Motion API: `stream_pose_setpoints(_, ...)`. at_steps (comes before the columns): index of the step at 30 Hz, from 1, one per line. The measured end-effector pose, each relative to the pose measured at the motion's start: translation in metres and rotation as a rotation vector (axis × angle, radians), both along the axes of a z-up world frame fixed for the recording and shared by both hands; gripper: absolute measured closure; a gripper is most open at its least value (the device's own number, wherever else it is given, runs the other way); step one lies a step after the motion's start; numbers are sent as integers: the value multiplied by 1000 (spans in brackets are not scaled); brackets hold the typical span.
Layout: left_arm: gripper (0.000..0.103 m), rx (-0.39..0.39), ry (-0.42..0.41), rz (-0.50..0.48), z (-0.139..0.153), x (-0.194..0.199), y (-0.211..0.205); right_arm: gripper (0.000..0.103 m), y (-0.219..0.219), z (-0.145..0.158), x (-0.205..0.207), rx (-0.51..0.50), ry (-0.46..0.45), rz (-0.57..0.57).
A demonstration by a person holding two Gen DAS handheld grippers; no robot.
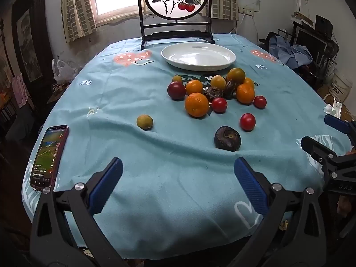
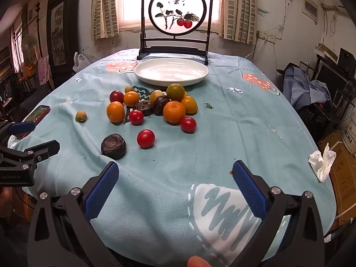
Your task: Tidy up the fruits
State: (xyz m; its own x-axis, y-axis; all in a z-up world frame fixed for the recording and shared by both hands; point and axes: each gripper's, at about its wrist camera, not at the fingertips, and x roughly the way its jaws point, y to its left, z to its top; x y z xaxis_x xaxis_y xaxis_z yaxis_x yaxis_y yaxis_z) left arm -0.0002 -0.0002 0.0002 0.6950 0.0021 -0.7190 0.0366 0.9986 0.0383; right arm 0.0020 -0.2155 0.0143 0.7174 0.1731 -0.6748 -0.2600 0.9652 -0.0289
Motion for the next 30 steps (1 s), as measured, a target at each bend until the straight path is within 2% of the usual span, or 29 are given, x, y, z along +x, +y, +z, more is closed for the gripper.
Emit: stream_pose_setpoints(30, 2, 21, 24, 8, -4, 1, 0, 1, 0, -2, 1, 25, 10, 6)
